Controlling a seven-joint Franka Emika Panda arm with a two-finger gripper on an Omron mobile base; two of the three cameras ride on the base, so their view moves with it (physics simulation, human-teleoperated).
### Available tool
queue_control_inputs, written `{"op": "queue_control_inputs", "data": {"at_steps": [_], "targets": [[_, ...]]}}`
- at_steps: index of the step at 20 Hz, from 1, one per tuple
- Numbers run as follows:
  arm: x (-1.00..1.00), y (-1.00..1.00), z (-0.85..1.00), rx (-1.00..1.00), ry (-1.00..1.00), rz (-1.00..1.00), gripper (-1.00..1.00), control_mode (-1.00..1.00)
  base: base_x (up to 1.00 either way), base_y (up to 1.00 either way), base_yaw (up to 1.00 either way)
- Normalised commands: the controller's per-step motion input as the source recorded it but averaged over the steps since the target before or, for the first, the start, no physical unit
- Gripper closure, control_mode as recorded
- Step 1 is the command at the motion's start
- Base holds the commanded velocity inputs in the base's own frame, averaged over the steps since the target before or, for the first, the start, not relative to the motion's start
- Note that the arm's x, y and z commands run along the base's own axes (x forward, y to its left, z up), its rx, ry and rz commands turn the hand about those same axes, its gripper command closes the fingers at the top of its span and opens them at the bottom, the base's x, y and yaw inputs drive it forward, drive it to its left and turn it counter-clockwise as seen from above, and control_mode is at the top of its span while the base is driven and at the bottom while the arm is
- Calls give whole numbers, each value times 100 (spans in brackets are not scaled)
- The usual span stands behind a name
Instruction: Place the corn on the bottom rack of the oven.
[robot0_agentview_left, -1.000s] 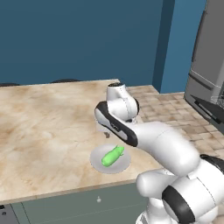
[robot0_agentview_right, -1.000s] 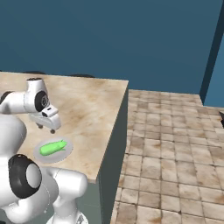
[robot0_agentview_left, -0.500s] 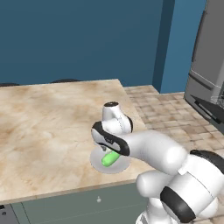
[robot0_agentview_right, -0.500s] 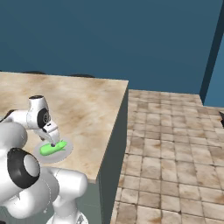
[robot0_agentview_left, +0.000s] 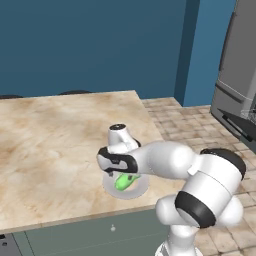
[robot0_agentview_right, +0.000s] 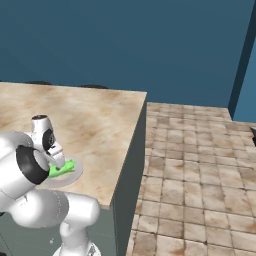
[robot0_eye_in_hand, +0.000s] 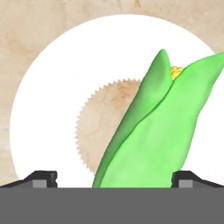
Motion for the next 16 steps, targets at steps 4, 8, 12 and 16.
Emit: {"op": "queue_control_inputs", "data": {"at_steps": [4,8,12,16], "targets": [[-6,-11,-26,0,3,-4,-100,-100,0,0,0],[-55,-17,-22,2,0,-10,-100,-100,0,0,0],[-48,-29,-33,1,0,-12,-100,-100,0,0,0],[-6,-12,-41,0,0,-4,-100,-100,0,0,0]]}}
